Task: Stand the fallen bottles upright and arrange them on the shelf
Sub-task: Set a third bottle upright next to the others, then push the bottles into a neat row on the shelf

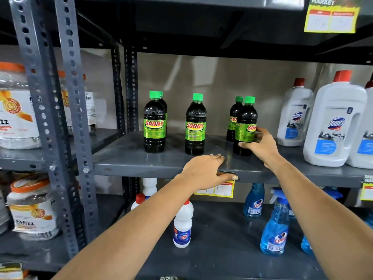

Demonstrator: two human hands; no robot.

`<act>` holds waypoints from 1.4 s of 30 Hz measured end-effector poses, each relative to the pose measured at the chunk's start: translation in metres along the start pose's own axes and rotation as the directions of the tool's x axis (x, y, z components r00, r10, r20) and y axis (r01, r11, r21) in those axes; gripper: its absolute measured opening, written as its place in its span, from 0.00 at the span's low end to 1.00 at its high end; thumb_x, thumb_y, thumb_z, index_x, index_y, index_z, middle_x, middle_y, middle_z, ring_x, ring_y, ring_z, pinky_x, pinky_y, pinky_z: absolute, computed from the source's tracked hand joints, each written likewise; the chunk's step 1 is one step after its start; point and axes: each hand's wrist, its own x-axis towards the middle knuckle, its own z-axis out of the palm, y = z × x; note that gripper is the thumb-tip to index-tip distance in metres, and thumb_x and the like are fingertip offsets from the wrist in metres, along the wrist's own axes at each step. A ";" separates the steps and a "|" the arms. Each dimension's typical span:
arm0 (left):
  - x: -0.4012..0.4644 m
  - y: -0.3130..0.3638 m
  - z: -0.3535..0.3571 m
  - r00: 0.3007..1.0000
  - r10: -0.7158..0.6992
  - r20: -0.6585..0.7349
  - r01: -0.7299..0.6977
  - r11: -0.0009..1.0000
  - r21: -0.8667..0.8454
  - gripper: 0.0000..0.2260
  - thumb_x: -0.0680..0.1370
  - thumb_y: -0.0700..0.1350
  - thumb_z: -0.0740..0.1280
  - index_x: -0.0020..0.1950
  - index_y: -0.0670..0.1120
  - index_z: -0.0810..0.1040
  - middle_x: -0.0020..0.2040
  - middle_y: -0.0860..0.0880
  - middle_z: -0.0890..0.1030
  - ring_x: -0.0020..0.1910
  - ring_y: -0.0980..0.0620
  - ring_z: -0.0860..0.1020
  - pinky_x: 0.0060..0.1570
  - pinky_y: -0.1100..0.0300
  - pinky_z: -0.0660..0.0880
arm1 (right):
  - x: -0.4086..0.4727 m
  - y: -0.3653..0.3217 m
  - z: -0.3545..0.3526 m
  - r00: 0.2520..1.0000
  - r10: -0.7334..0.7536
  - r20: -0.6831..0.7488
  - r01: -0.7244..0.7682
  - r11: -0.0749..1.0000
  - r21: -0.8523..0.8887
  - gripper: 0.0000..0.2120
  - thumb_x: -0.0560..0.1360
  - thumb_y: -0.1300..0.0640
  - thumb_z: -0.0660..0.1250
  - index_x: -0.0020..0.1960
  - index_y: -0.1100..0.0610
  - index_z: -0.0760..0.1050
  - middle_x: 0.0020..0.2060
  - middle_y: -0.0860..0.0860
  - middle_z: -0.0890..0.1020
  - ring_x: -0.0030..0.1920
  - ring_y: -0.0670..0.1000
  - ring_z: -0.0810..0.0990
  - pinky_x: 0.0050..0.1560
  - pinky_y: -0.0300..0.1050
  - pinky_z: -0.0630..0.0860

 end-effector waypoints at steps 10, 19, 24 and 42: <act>-0.001 0.001 -0.003 1.000 -0.006 0.003 0.006 1.000 -0.003 0.37 0.75 0.70 0.54 0.76 0.46 0.61 0.76 0.49 0.62 0.74 0.49 0.61 0.69 0.49 0.65 | -0.001 0.000 0.001 1.000 -0.013 0.025 0.013 1.000 0.013 0.41 0.61 0.55 0.82 0.69 0.53 0.66 0.60 0.53 0.80 0.59 0.53 0.79 0.63 0.51 0.75; 0.000 0.001 -0.003 1.000 -0.011 -0.004 0.011 1.000 -0.006 0.37 0.75 0.70 0.54 0.76 0.46 0.61 0.76 0.49 0.62 0.74 0.49 0.61 0.68 0.50 0.64 | 0.001 0.000 0.003 0.998 -0.005 0.064 0.005 1.000 0.002 0.35 0.65 0.56 0.78 0.69 0.55 0.68 0.61 0.54 0.79 0.57 0.54 0.78 0.58 0.47 0.74; 0.000 0.002 -0.011 0.994 -0.075 0.074 0.084 0.988 -0.130 0.42 0.70 0.74 0.59 0.74 0.47 0.66 0.75 0.51 0.66 0.72 0.50 0.64 0.68 0.50 0.66 | 0.002 0.000 0.002 0.996 0.021 0.083 -0.019 1.000 -0.021 0.34 0.65 0.54 0.78 0.67 0.56 0.69 0.62 0.54 0.79 0.59 0.54 0.78 0.61 0.50 0.74; 0.036 -0.045 -0.020 0.704 -0.710 0.011 0.457 0.441 -0.772 0.37 0.64 0.42 0.81 0.65 0.39 0.63 0.65 0.40 0.72 0.64 0.41 0.71 0.60 0.49 0.71 | -0.012 -0.008 -0.008 0.988 0.059 0.145 -0.031 0.982 -0.189 0.30 0.75 0.52 0.71 0.71 0.56 0.60 0.66 0.56 0.75 0.66 0.58 0.73 0.60 0.50 0.70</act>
